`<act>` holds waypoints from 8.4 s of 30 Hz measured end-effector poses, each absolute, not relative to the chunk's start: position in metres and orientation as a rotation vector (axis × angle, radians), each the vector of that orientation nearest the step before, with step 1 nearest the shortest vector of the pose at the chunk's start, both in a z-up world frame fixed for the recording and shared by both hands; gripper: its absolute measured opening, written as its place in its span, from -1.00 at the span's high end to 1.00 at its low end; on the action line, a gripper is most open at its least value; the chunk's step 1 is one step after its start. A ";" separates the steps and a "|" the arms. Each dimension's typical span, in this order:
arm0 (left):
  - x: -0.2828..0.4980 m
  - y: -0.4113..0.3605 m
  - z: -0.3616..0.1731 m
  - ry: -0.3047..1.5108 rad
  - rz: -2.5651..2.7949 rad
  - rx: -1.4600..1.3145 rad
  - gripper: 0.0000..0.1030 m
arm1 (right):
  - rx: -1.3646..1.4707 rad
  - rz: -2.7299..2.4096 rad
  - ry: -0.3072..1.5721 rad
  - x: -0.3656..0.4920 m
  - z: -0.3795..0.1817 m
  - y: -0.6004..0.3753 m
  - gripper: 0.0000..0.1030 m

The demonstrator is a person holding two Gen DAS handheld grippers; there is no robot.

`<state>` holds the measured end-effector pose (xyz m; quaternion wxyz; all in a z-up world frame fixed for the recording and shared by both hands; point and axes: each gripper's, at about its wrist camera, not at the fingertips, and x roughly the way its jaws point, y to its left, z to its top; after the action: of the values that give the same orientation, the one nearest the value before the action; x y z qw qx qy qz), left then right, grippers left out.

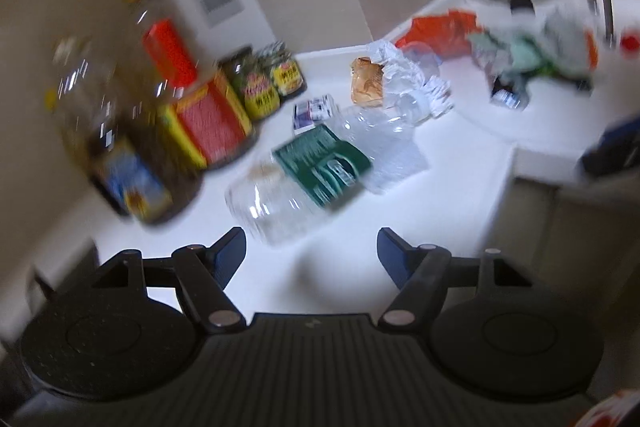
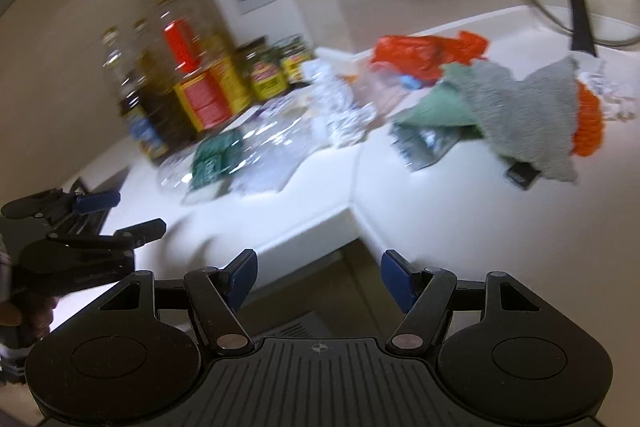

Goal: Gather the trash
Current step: 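Raise both tools back toward the counter, then grasp the green-label water bottle with the left tool while the right tool grasps the red cap, then carry the bottle and red cap down to the wastebasket, then open both tools to drop bottle and cap into the wastebasket, then raise both tools back toward the counter, then grasp the green towel with the right tool and lift it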

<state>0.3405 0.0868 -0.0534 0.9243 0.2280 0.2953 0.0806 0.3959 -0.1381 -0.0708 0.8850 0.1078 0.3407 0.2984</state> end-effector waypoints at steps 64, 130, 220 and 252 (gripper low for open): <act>0.369 0.190 0.001 0.530 0.267 0.145 0.66 | 0.092 -0.069 0.586 0.511 -0.080 -0.323 -0.29; 0.240 0.048 -0.226 1.182 0.157 -0.396 0.71 | -0.104 0.766 1.071 0.334 -0.233 -0.122 0.49; 0.226 0.069 -0.007 0.665 0.368 -0.176 0.21 | -0.113 0.658 0.518 0.421 -0.034 -0.233 -0.24; 0.343 0.130 -0.021 0.727 0.269 -0.138 0.15 | -0.336 0.636 0.551 0.560 -0.061 -0.180 0.48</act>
<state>0.3430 0.1298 -0.0213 0.9236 -0.0674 0.3540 0.1308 0.5604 -0.1797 -0.0607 0.8991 -0.1622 0.2663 0.3074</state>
